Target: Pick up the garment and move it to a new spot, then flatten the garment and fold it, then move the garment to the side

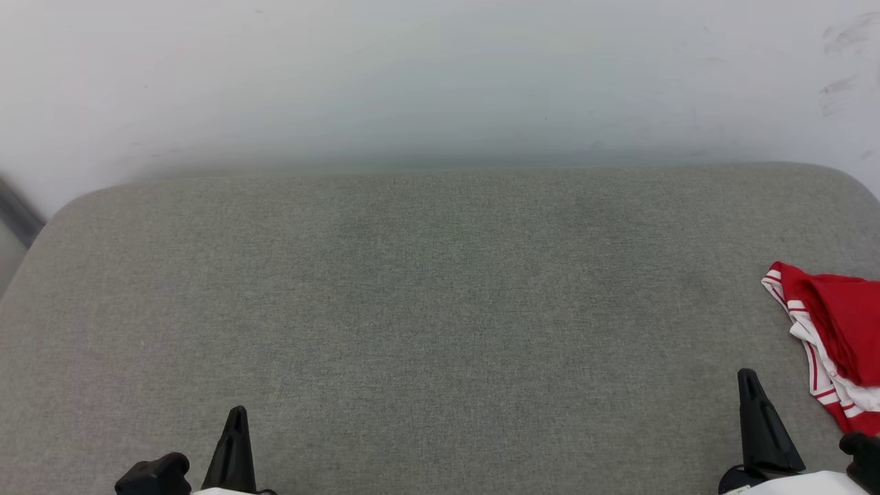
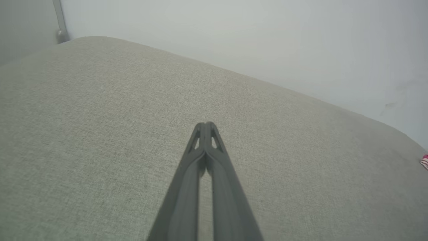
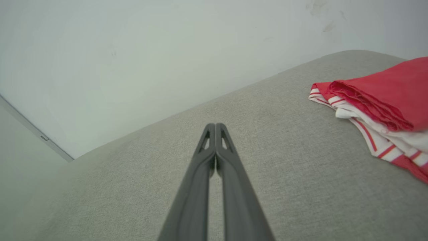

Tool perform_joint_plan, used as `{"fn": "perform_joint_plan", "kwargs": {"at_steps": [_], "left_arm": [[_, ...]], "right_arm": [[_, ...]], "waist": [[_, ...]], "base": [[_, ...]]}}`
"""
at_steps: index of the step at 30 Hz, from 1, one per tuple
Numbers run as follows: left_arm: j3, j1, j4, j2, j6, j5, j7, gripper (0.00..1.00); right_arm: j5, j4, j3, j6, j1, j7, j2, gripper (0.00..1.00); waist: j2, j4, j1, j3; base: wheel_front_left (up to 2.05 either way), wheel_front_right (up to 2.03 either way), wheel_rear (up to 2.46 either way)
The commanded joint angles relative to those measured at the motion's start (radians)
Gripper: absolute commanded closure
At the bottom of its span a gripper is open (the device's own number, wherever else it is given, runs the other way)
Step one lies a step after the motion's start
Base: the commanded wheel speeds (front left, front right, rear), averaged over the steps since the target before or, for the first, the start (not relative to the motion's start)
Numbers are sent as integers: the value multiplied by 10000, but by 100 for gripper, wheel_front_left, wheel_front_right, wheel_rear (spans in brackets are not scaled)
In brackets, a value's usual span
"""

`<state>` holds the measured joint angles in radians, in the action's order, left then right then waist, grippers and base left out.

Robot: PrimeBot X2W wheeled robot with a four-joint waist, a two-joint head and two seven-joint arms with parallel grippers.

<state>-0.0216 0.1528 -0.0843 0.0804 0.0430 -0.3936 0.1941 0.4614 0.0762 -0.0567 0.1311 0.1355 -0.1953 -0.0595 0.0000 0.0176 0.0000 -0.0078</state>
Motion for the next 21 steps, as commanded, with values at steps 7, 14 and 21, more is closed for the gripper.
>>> {"fn": "perform_joint_plan", "kwargs": {"at_steps": [7,14,21], "left_arm": [[113,-506,-98,81,-260,-1525,-284,100],[177,-741,-255,94,-418,-2705,-524,100],[244,-948,-383,98,-562,-3789,-754,100]], "right_arm": [[1464,80,21,-1,-527,272,-147,100],[2584,244,31,-2,-737,508,-178,100],[3615,391,31,-2,-930,736,-201,100]], "waist": [[0,-12,0,7],[0,-23,0,14],[0,-34,0,22]], "base": [[0,0,0],[0,0,0],[0,0,0]]}}
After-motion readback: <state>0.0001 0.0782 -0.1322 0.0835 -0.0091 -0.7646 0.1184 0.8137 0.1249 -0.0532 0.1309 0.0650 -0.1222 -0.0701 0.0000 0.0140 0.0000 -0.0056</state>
